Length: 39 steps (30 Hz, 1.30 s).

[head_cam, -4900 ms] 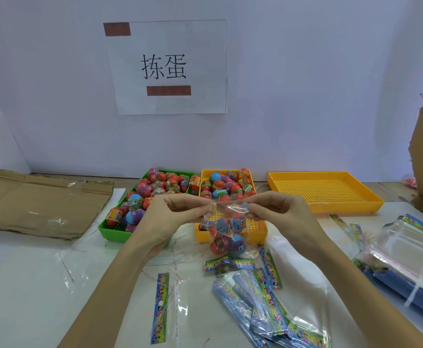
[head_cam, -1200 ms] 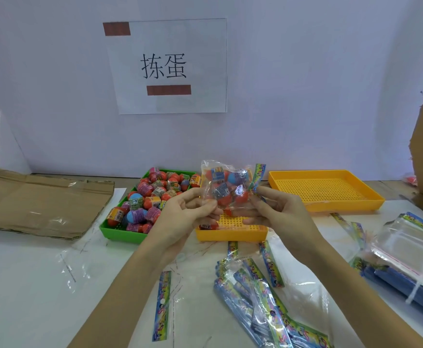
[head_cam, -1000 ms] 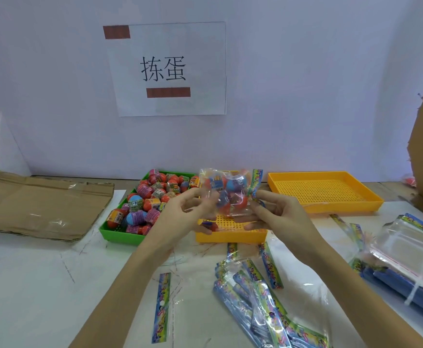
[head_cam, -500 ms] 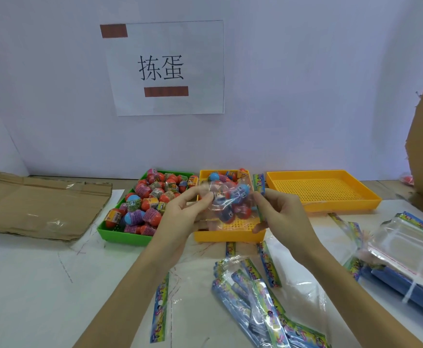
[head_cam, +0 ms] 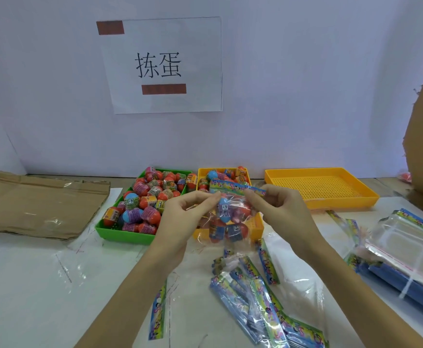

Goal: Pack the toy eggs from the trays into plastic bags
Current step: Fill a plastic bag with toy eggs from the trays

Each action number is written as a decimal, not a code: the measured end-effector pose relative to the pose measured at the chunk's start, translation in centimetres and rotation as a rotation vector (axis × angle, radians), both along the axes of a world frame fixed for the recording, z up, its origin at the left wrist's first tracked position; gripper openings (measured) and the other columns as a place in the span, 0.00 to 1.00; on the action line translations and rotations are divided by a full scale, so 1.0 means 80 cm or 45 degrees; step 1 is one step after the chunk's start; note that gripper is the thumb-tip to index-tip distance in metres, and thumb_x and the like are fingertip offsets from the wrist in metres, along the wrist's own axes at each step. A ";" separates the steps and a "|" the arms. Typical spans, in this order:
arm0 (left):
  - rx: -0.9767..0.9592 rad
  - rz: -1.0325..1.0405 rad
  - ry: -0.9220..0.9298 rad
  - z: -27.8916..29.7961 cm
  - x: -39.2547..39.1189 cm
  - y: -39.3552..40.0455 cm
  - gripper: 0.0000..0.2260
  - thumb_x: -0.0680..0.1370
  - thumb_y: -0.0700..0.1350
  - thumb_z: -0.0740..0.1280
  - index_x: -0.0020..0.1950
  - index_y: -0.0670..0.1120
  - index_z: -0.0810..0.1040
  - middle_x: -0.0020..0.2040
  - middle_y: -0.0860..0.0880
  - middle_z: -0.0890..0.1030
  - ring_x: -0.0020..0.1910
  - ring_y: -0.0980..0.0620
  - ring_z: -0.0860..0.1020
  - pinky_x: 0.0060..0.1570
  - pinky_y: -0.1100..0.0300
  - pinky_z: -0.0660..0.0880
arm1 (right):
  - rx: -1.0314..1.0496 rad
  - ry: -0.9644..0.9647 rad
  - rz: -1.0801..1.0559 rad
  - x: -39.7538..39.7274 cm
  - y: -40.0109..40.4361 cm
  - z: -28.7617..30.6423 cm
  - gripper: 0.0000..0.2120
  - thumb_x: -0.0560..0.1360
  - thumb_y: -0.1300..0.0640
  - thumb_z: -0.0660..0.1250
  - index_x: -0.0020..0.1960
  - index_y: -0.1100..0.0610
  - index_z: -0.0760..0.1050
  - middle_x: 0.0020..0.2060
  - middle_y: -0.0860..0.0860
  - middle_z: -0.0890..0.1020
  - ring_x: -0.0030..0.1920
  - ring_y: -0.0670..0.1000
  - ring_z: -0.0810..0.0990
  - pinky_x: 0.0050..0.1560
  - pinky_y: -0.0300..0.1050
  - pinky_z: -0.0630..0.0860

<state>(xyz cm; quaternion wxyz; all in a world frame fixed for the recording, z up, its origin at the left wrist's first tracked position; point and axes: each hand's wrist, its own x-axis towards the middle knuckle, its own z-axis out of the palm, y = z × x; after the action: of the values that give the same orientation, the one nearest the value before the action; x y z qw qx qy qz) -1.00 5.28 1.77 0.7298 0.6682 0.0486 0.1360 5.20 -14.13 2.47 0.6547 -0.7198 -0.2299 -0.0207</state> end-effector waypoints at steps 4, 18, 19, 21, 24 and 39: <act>-0.005 0.073 -0.060 -0.005 0.001 -0.004 0.10 0.75 0.48 0.75 0.43 0.42 0.88 0.39 0.47 0.85 0.36 0.56 0.81 0.37 0.66 0.77 | 0.034 0.011 -0.095 -0.004 0.005 -0.001 0.17 0.80 0.48 0.69 0.44 0.61 0.83 0.34 0.50 0.84 0.33 0.39 0.80 0.34 0.31 0.73; 0.014 0.119 0.026 0.000 0.002 0.014 0.10 0.75 0.53 0.76 0.50 0.47 0.88 0.49 0.48 0.88 0.54 0.48 0.85 0.59 0.50 0.81 | -0.307 0.151 0.319 -0.013 0.000 0.006 0.18 0.74 0.37 0.69 0.54 0.48 0.86 0.46 0.54 0.87 0.48 0.57 0.86 0.49 0.58 0.83; 0.031 0.168 0.014 -0.001 0.002 0.013 0.09 0.76 0.52 0.76 0.49 0.47 0.87 0.47 0.50 0.88 0.52 0.50 0.85 0.59 0.51 0.80 | -0.311 0.124 0.306 -0.013 0.000 0.005 0.19 0.76 0.37 0.65 0.52 0.50 0.85 0.45 0.55 0.87 0.46 0.57 0.86 0.48 0.57 0.83; 0.048 0.219 -0.045 -0.003 0.004 0.012 0.09 0.77 0.52 0.75 0.49 0.47 0.86 0.42 0.53 0.86 0.46 0.56 0.83 0.55 0.57 0.80 | -0.295 0.093 0.290 -0.011 0.002 0.003 0.22 0.81 0.40 0.59 0.52 0.54 0.84 0.43 0.55 0.86 0.44 0.55 0.86 0.43 0.53 0.83; 0.432 0.358 -0.298 -0.004 0.004 0.010 0.07 0.80 0.51 0.71 0.46 0.50 0.82 0.36 0.56 0.81 0.36 0.61 0.77 0.40 0.68 0.74 | -0.161 0.188 0.300 -0.011 0.005 0.000 0.20 0.85 0.47 0.55 0.59 0.53 0.84 0.48 0.55 0.87 0.48 0.52 0.85 0.42 0.44 0.82; 0.632 0.485 -0.407 -0.004 0.007 0.024 0.09 0.84 0.54 0.64 0.49 0.51 0.79 0.33 0.57 0.78 0.26 0.58 0.75 0.24 0.63 0.73 | -0.108 0.390 0.629 -0.008 -0.002 0.000 0.15 0.78 0.55 0.73 0.63 0.58 0.80 0.51 0.60 0.87 0.42 0.53 0.84 0.44 0.41 0.81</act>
<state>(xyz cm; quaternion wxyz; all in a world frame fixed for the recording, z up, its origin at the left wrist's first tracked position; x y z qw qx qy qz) -0.43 7.17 1.46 0.5051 0.7744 0.0229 0.3805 4.60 -14.28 2.47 0.6363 -0.6635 -0.2973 0.2580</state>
